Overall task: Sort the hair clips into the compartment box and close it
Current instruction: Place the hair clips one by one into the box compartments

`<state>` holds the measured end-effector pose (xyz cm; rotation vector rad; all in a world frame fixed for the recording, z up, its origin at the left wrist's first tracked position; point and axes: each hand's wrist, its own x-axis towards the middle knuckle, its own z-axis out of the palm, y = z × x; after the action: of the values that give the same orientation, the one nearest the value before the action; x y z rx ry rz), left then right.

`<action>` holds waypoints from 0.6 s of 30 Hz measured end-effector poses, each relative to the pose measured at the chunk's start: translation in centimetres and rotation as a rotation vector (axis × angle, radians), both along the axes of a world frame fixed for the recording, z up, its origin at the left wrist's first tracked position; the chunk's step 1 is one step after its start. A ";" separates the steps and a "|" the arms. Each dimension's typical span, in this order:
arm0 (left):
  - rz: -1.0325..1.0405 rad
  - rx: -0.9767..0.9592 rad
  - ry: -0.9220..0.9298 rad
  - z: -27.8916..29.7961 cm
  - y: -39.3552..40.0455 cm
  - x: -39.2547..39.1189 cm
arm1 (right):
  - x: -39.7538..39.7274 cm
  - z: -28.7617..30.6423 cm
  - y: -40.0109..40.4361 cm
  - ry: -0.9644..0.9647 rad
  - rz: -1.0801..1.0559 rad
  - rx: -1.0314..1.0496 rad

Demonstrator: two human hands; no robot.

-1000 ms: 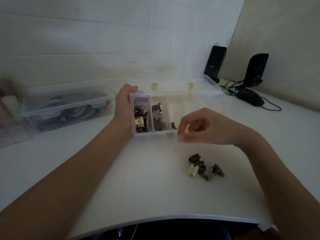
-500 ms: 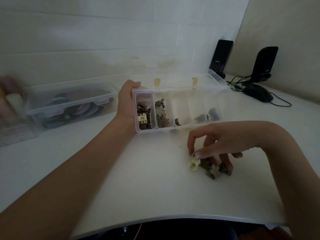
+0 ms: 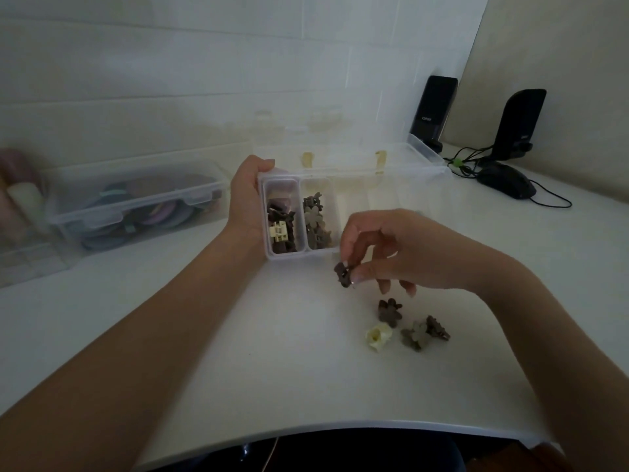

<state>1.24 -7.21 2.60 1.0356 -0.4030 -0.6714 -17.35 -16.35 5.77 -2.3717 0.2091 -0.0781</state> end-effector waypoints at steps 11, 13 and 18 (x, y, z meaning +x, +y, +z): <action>-0.029 -0.051 0.091 0.1 0.1 -0.3 | 0.3 -0.2 0.0 -0.196 0.000 -0.036; 0.006 -0.035 0.092 0.0 0.0 -0.1 | 0.3 -0.2 -0.2 -0.210 0.001 -0.042; 0.013 -0.037 0.072 -0.3 -0.3 0.1 | 0.4 -0.5 -0.3 -0.232 0.031 -0.048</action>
<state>1.39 -7.48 2.33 0.9758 -0.3445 -0.6852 -16.92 -16.66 5.27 -2.3889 0.0595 -0.3453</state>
